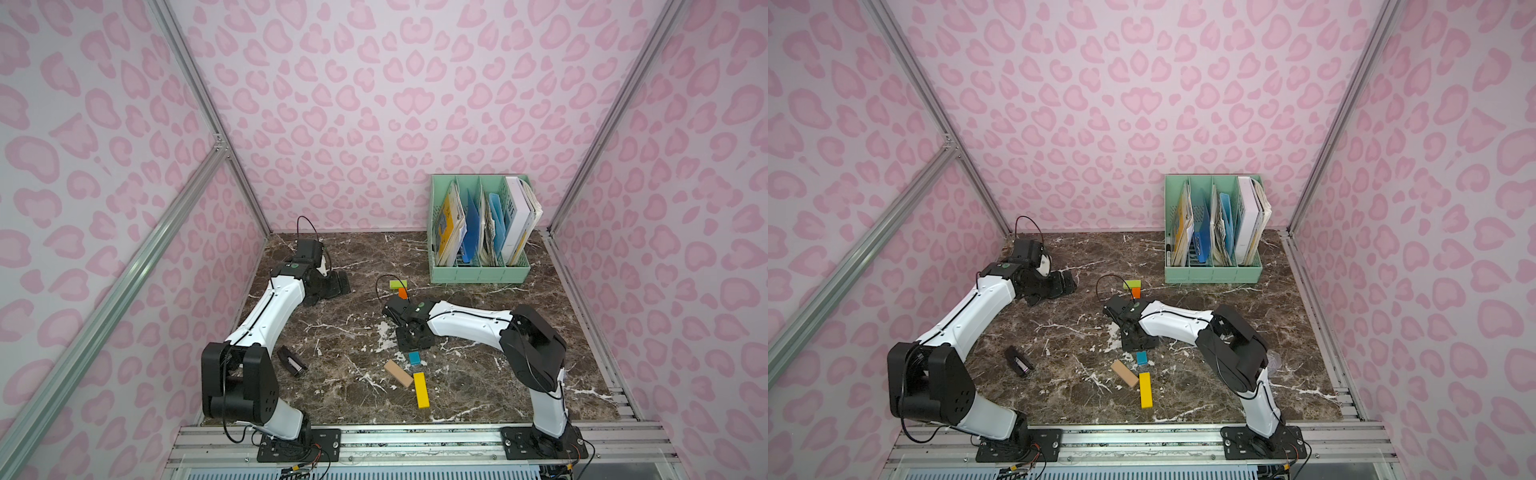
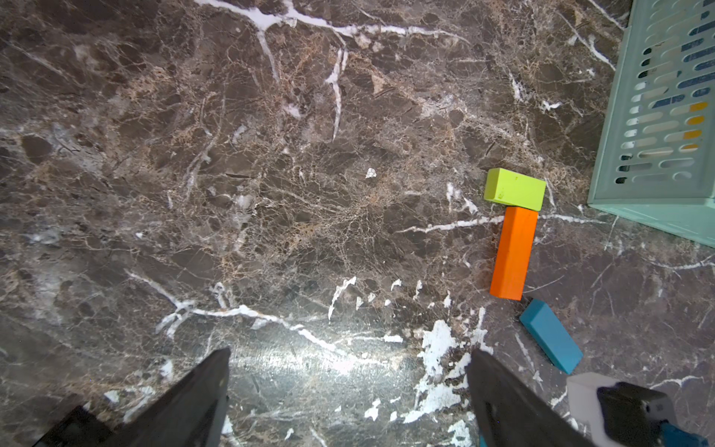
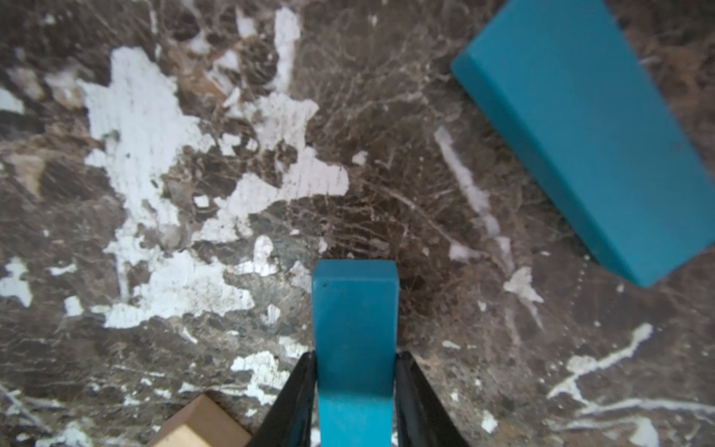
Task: Assemble a giraffe with building blocks
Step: Assemble the building block at the center of the board.
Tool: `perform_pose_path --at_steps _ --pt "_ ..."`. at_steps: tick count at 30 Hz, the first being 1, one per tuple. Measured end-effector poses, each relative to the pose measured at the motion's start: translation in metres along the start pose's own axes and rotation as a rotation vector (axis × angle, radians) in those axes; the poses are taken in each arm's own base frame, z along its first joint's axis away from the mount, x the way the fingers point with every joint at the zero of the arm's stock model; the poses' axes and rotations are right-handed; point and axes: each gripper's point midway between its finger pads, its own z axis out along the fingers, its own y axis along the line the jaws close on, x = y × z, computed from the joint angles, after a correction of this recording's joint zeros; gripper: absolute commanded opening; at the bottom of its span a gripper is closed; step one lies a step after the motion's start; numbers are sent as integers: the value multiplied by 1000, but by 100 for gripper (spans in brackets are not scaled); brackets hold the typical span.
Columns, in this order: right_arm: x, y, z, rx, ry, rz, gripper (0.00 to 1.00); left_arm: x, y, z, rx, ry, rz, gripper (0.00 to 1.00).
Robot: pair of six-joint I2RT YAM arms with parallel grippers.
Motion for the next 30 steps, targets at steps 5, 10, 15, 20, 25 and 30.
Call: perform_pose_path --at_steps 5,10,15,20,25,30 --pt "-6 -3 5 6 8 15 36 0 0 0 0 0 0 98" --pt "-12 -3 8 13 7 17 36 0 0 0 0 0 0 98" --pt "-25 -1 11 16 1 21 35 0 0 0 0 0 -1 98" --pt "-37 -1 14 22 -4 39 35 0 0 0 1 0 -1 98" --pt "-50 1 16 19 -11 57 35 -1 -1 -1 4 -2 -1 98" --pt "-60 3 20 16 -22 68 35 -1 0 0 4 1 -2 98"
